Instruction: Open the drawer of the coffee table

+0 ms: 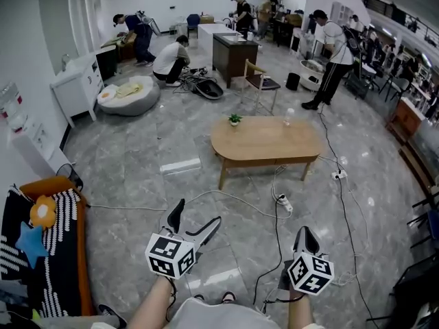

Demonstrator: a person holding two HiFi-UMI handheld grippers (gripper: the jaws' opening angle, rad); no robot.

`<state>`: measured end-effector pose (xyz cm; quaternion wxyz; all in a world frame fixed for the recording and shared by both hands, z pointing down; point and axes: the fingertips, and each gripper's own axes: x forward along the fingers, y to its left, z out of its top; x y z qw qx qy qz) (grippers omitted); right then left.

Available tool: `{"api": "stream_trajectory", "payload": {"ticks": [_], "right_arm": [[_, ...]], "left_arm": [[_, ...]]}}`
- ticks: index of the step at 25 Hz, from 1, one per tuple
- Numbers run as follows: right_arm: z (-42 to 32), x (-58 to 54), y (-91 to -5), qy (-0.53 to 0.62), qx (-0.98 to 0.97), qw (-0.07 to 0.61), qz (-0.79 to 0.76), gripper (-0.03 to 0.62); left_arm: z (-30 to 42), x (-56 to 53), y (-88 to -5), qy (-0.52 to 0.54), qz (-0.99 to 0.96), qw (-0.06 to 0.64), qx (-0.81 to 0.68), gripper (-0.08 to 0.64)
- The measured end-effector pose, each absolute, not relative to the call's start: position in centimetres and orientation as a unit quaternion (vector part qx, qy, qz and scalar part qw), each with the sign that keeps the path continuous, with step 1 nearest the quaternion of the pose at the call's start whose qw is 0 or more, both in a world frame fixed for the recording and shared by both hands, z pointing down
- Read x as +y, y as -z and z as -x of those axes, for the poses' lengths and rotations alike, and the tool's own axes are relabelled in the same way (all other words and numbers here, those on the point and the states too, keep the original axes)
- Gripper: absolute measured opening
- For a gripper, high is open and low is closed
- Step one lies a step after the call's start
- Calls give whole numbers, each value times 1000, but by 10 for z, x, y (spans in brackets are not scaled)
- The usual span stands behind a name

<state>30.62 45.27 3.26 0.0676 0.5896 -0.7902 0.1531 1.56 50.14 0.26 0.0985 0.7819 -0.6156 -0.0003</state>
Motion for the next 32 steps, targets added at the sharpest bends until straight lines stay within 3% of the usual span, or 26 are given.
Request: {"api": "stream_trajectory", "payload": {"ticks": [14,32], "right_arm": [[-299,438,-34,-153,-799,75,-577,0],[-338,381,-46,-173,-796,58,-577,0]], "left_arm": [[-22,500,0,11,-800,92,-593,568],[-19,461,-7,13,-758,106,-644,577]]}}
